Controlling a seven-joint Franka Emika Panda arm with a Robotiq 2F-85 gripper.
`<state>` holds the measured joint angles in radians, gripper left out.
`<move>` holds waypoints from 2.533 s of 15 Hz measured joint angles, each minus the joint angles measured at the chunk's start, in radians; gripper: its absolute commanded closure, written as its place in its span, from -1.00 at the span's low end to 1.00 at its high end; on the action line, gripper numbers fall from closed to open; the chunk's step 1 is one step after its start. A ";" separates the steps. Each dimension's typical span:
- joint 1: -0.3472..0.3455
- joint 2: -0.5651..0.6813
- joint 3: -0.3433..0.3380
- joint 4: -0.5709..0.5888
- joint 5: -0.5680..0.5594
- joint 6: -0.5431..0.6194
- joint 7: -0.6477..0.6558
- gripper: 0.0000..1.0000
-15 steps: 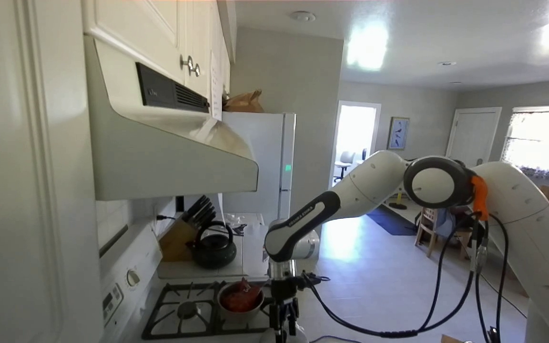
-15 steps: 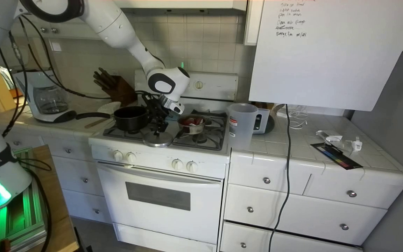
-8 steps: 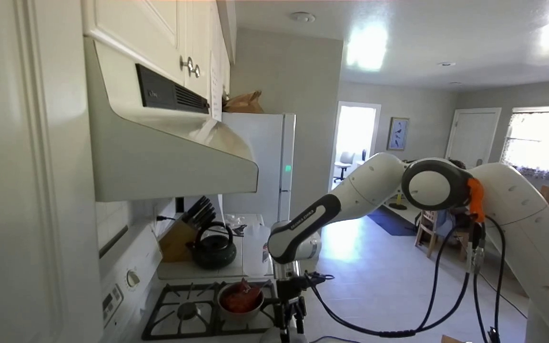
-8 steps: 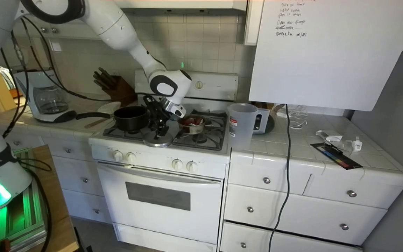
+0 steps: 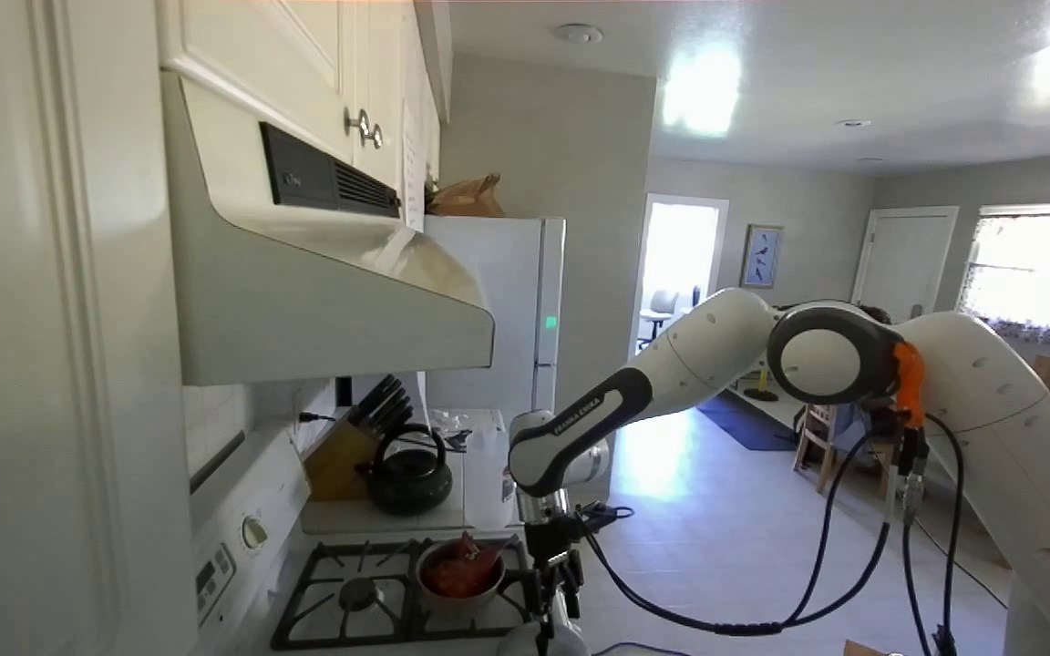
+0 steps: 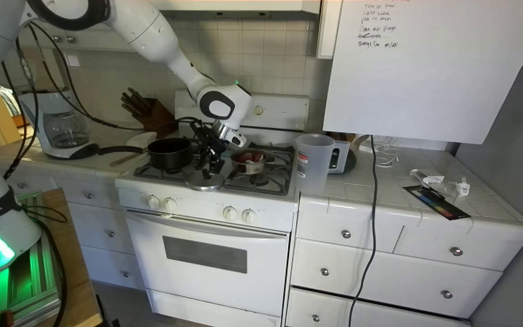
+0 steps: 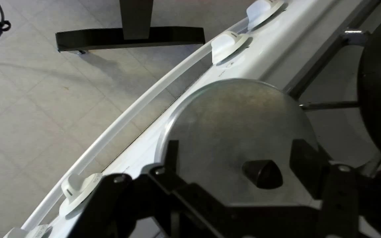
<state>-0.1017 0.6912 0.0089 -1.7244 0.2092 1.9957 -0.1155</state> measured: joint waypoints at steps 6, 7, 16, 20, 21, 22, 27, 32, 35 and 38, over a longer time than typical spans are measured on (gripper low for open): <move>0.029 0.007 -0.004 0.048 -0.044 -0.038 0.038 -0.29; 0.032 0.010 -0.004 0.055 -0.047 -0.046 0.041 -0.24; 0.050 0.059 -0.004 0.104 -0.056 -0.077 0.045 -0.45; 0.053 0.090 -0.004 0.141 -0.056 -0.087 0.045 -0.29; 0.053 0.096 -0.004 0.148 -0.056 -0.088 0.045 -0.18; 0.054 0.101 -0.004 0.154 -0.056 -0.089 0.045 -0.23; 0.058 0.121 -0.004 0.176 -0.056 -0.100 0.045 0.42; 0.064 0.128 -0.004 0.191 -0.056 -0.115 0.046 0.87; 0.064 0.131 -0.004 0.197 -0.056 -0.120 0.046 0.87; 0.065 0.131 -0.003 0.199 -0.056 -0.121 0.046 0.87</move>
<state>-0.0371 0.8224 0.0054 -1.5253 0.1527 1.8743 -0.0690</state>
